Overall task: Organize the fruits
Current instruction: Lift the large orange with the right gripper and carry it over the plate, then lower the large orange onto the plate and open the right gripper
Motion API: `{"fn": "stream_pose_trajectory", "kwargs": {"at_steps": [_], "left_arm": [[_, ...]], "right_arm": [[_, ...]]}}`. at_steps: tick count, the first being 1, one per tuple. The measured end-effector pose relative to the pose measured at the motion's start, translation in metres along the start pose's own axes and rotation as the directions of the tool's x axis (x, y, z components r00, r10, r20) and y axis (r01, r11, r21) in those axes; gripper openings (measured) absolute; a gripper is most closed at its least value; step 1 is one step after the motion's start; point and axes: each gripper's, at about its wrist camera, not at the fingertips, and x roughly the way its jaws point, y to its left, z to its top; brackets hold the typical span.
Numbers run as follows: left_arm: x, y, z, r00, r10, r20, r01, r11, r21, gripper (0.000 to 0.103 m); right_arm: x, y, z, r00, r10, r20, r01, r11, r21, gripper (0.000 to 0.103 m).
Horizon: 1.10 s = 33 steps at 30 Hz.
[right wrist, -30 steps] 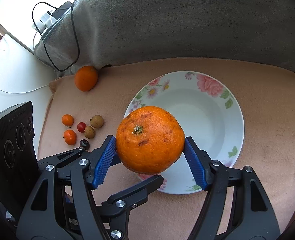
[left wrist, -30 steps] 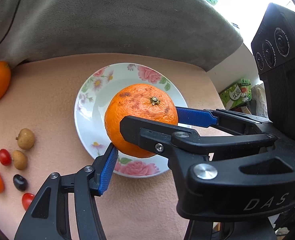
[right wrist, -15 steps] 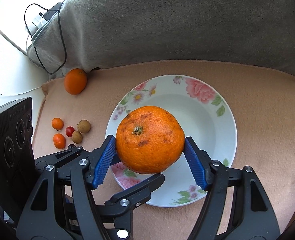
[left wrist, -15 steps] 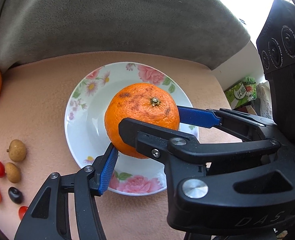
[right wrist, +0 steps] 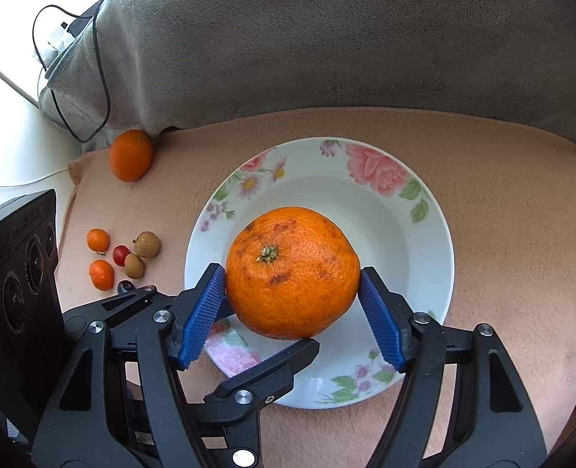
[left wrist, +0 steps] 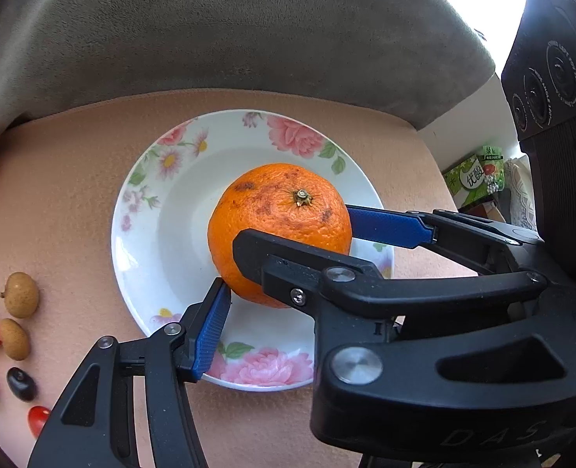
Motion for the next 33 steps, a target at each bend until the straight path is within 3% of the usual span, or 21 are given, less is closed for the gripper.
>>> {"fn": "stream_pose_trajectory", "kwargs": {"at_steps": [3,5,14,33], "left_arm": [[-0.006,0.004,-0.002,1.0,0.009,0.015,-0.009,1.0,0.002,0.057],[-0.01,0.008,-0.002,1.0,0.013,0.017,-0.013,1.0,-0.006,0.057],[-0.028,0.019,-0.007,0.999,0.024,0.027,-0.023,1.0,-0.01,0.057],[-0.072,0.047,-0.027,0.996,0.064,0.068,-0.061,0.997,-0.049,0.057]], "right_arm": [[-0.004,0.002,-0.001,0.999,-0.044,0.02,0.044,0.999,-0.015,0.074],[-0.007,0.002,-0.002,0.998,-0.051,0.028,0.051,0.999,-0.016,0.078],[-0.023,0.007,-0.006,0.994,-0.091,0.058,0.092,0.996,-0.008,0.078],[-0.038,0.064,-0.01,0.978,-0.181,0.101,0.188,0.98,-0.069,0.079]]}}
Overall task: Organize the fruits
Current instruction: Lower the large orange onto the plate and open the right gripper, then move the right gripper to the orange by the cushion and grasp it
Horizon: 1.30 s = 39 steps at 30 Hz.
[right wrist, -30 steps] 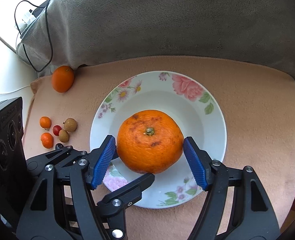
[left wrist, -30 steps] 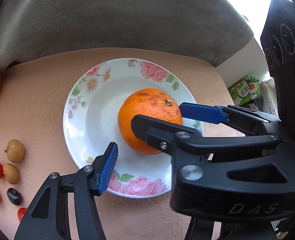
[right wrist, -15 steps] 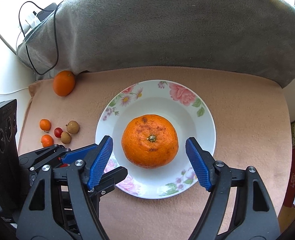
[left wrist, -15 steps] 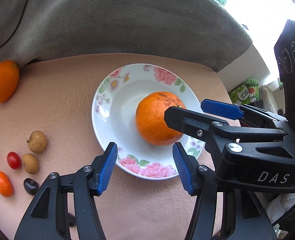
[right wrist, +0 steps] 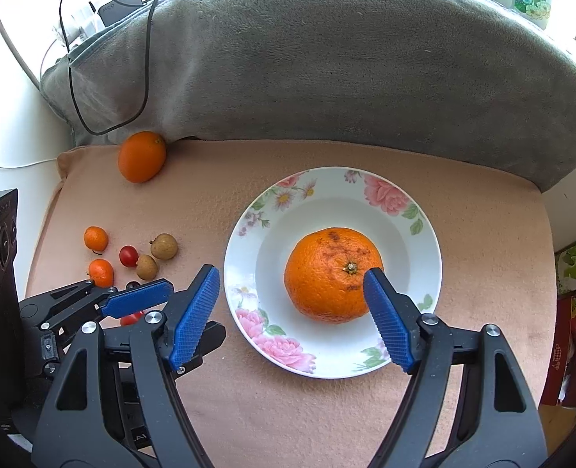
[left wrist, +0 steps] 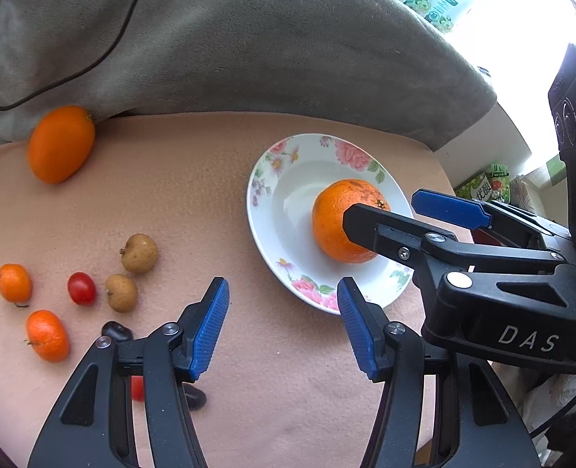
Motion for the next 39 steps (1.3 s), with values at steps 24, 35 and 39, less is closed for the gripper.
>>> {"fn": "stream_pose_trajectory", "kwargs": {"at_steps": [24,35,39], "left_arm": [[-0.049,0.097,-0.008,0.996,0.059,0.073,-0.046,0.985,-0.164,0.068],[-0.055,0.149,0.0,0.992,0.071,0.109,-0.043,0.971,-0.237,0.068],[-0.053,0.168,0.006,0.99,0.063,0.123,-0.031,0.969,-0.244,0.068]], "right_arm": [[0.02,0.062,0.025,0.997,0.082,-0.014,-0.082,0.997,-0.005,0.084],[0.043,0.077,0.043,0.987,0.162,-0.016,-0.161,0.986,0.036,0.085],[0.057,0.079,0.05,0.978,0.209,-0.014,-0.207,0.973,0.103,0.085]]}}
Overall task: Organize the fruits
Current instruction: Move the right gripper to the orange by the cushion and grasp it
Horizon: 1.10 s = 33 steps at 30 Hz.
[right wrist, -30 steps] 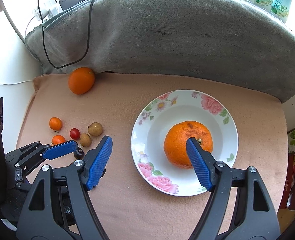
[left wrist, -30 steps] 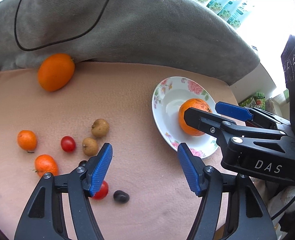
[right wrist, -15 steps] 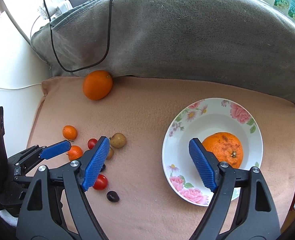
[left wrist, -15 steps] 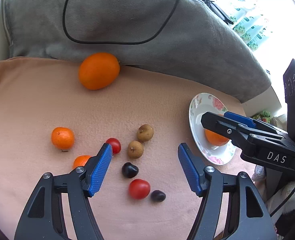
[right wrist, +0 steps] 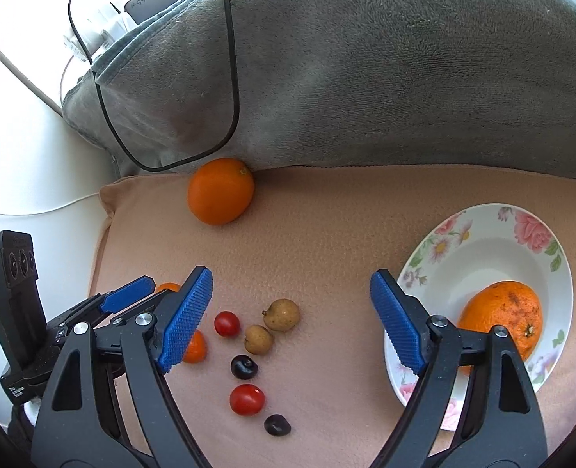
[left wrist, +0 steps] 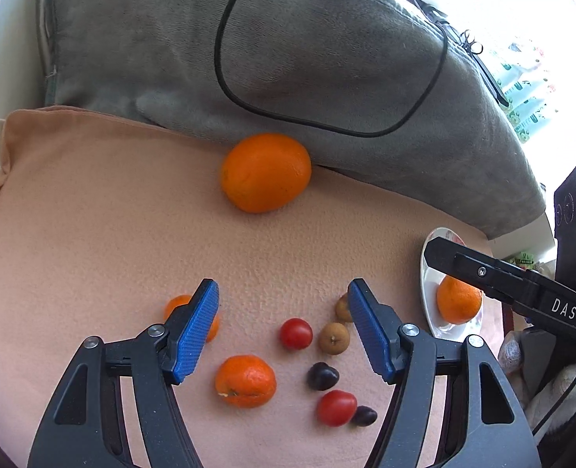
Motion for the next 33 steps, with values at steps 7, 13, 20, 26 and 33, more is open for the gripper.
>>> {"fn": "stream_pose_trajectory", "kwargs": {"at_steps": [7,13,20,26,33], "left_arm": [[0.011,0.027,0.021,0.999,-0.032,0.009,0.032,0.999,0.011,0.068],[0.029,0.037,0.034,0.998,-0.067,0.0,0.066,0.996,0.057,0.068],[0.047,0.048,0.047,0.995,-0.104,0.001,0.103,0.992,0.072,0.068],[0.053,0.057,0.054,0.991,-0.135,0.002,0.134,0.987,0.083,0.067],[0.061,0.058,0.059,0.987,-0.16,0.002,0.159,0.983,0.092,0.068]], "right_arm": [[0.028,0.001,0.013,0.997,0.076,0.009,-0.076,0.991,0.108,0.085],[0.052,0.006,0.025,0.992,0.126,0.019,-0.127,0.98,0.156,0.085],[0.082,0.013,0.033,0.985,0.173,0.023,-0.174,0.963,0.207,0.085],[0.098,0.02,0.035,0.982,0.185,0.04,-0.189,0.956,0.224,0.085],[0.112,0.023,0.033,0.981,0.191,0.039,-0.195,0.951,0.241,0.08]]}}
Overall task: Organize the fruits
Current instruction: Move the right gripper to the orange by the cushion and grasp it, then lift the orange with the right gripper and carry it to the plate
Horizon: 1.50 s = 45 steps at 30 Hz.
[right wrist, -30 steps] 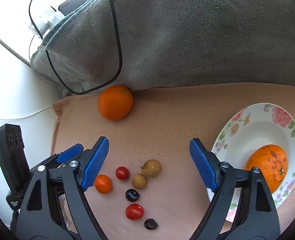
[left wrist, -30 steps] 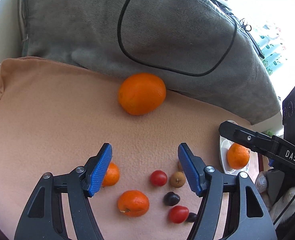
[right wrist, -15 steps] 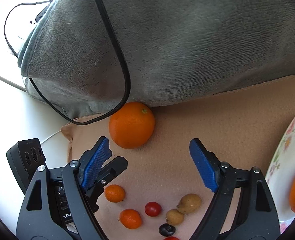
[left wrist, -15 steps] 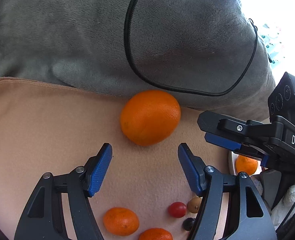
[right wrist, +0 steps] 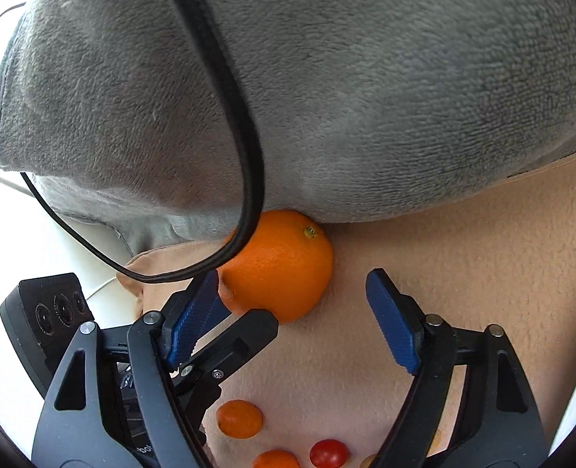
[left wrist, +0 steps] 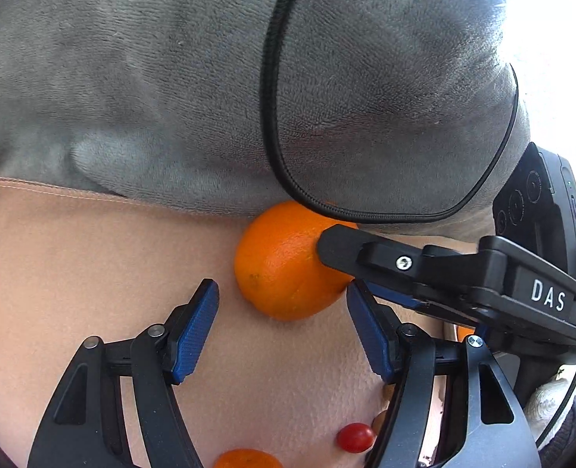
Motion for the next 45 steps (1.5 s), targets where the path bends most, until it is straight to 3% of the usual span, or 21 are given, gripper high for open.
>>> {"fn": "stream_pose_trajectory", "kwargs": {"at_steps": [9,12,21,30,45], "left_arm": [[0.01,-0.013,0.001,1.0,-0.001,-0.006,0.001,1.0,0.021,0.066],[0.013,-0.014,0.004,1.0,0.0,-0.006,0.0,1.0,0.017,0.063],[0.009,-0.011,0.003,1.0,0.006,0.003,-0.006,0.999,0.048,0.06],[-0.001,-0.016,-0.009,1.0,0.01,0.011,-0.011,0.998,0.062,0.06],[-0.01,-0.082,-0.034,1.0,-0.001,0.014,-0.001,0.995,0.102,0.059]], "right_arm": [[0.009,0.009,-0.005,1.0,0.03,-0.005,-0.03,1.0,-0.006,0.072],[0.009,0.009,-0.002,0.998,0.056,-0.007,-0.056,0.998,0.004,0.064],[0.004,-0.005,0.005,0.995,0.1,-0.014,-0.099,0.994,0.048,0.066],[0.0,0.006,-0.002,0.996,0.083,-0.006,-0.083,0.996,-0.008,0.065],[-0.051,0.002,-0.021,0.998,0.062,0.022,-0.061,0.997,-0.036,0.065]]}}
